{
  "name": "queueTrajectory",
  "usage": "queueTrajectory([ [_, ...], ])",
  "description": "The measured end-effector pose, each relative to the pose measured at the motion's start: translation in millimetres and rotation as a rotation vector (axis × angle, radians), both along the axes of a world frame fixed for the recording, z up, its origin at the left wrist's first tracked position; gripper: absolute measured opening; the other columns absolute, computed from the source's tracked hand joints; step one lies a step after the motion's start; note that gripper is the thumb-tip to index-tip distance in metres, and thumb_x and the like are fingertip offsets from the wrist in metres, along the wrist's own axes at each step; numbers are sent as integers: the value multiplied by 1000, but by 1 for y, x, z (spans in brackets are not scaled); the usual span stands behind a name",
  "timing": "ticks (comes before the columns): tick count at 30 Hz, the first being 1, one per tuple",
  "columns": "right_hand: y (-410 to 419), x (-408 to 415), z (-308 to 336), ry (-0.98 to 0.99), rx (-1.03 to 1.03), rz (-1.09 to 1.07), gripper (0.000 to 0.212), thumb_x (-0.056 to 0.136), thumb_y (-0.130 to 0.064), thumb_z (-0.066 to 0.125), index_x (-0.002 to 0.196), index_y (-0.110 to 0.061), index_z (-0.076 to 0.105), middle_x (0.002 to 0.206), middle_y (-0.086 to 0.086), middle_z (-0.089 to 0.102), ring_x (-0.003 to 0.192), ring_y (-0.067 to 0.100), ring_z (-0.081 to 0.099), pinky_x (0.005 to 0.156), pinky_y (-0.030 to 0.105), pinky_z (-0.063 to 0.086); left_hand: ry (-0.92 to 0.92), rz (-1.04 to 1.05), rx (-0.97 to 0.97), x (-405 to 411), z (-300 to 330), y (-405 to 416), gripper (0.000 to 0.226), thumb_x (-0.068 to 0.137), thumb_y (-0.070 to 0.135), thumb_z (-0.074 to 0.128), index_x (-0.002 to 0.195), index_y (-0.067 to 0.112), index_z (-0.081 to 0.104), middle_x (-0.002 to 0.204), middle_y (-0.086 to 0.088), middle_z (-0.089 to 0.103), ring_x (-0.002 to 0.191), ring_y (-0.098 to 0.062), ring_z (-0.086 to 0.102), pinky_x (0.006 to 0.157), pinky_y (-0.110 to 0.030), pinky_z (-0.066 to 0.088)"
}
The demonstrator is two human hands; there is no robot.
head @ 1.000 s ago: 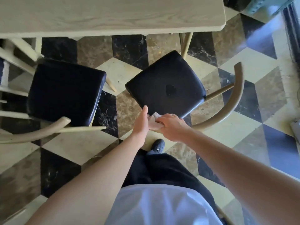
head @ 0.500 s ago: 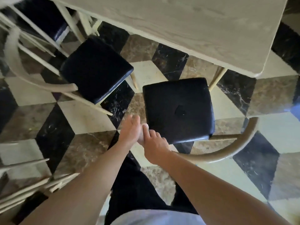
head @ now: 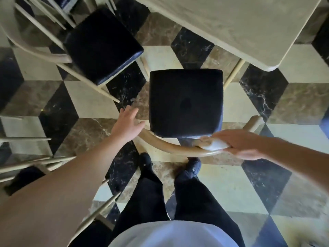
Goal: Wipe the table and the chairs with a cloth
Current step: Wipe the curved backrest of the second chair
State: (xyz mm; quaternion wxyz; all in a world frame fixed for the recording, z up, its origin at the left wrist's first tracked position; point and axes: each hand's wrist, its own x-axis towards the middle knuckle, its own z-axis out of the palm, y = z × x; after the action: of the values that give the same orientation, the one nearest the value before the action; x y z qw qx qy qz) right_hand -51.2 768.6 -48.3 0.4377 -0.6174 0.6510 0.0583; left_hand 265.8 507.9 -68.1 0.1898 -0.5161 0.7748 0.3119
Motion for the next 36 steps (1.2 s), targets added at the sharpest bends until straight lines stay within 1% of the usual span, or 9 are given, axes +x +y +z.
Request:
queueTrajectory([
  [6, -1, -98, -5, 341, -80, 198, 47, 96, -28, 57, 142, -31, 52, 138, -12, 56, 129, 7, 42, 116, 35, 33, 55, -61, 91, 25, 3, -2, 123, 62, 75, 79, 160, 38, 14, 168, 10, -17, 156, -16, -8, 122, -54, 20],
  [11, -9, 13, 0, 191, 18, -85, 39, 90, -16, 50, 117, -42, 62, 92, -20, 62, 91, 4, 55, 85, 34, 48, 50, -102, 16, 29, 5, 2, 133, 62, 64, 87, 161, 29, 5, 170, 6, -12, 157, -18, 1, 120, -53, 29],
  [13, -30, 76, 4, 94, 22, -222, 36, 92, -19, 43, 118, -39, 59, 96, -16, 64, 87, 10, 59, 77, 36, 52, 64, -86, 32, 27, 6, 2, 133, 63, 59, 88, 161, 31, 3, 170, 8, -9, 155, -20, 15, 117, -53, 35],
  [19, -168, 227, 2, -152, -2, -626, 41, 97, -25, 38, 137, -28, 45, 126, 4, 60, 119, 34, 53, 95, 47, 46, 203, 108, 256, 27, 18, -29, 80, 94, 29, 66, 159, 39, 20, 164, 8, 31, 146, -21, 38, 117, -44, 34],
  [23, -242, 258, 3, -368, -42, -1006, 52, 95, -15, 37, 146, -20, 39, 127, 8, 54, 126, 30, 48, 107, 53, 40, 510, 399, 473, 20, 30, -41, 22, 83, 38, 45, 91, 28, 62, 85, 24, 69, 91, 2, 65, 83, -18, 51],
  [25, -239, 256, 2, -377, -64, -941, 57, 96, -15, 36, 151, -23, 30, 124, 5, 49, 119, 30, 54, 97, 51, 50, 556, 498, 525, 23, 25, -40, 43, 91, 56, 41, 110, 26, 65, 110, 15, 73, 106, 5, 64, 98, -22, 47],
  [28, -198, 245, -4, -281, -111, -656, 65, 96, -9, 40, 155, -31, 21, 130, -1, 45, 124, 30, 50, 85, 43, 52, 396, 482, 465, 27, 16, -36, 75, 98, 71, 21, 157, 25, 33, 162, -3, 36, 149, -18, 31, 124, -48, 21],
  [32, -130, 205, -12, -193, -95, -412, 70, 95, -5, 40, 156, -37, 26, 152, -6, 44, 131, 23, 47, 100, 37, 43, 37, -150, 155, 28, -3, -16, 82, 93, 78, 25, 159, 29, 19, 170, -5, -11, 156, -31, -4, 123, -61, 11],
  [36, -63, 124, 3, -133, 47, -176, 73, 98, -6, 43, 147, -59, 28, 140, -14, 55, 118, 16, 57, 98, 41, 48, -165, -231, -12, 26, -24, 3, 89, 86, 88, 15, 160, 39, 1, 158, -7, -43, 150, -37, -27, 120, -59, -5],
])
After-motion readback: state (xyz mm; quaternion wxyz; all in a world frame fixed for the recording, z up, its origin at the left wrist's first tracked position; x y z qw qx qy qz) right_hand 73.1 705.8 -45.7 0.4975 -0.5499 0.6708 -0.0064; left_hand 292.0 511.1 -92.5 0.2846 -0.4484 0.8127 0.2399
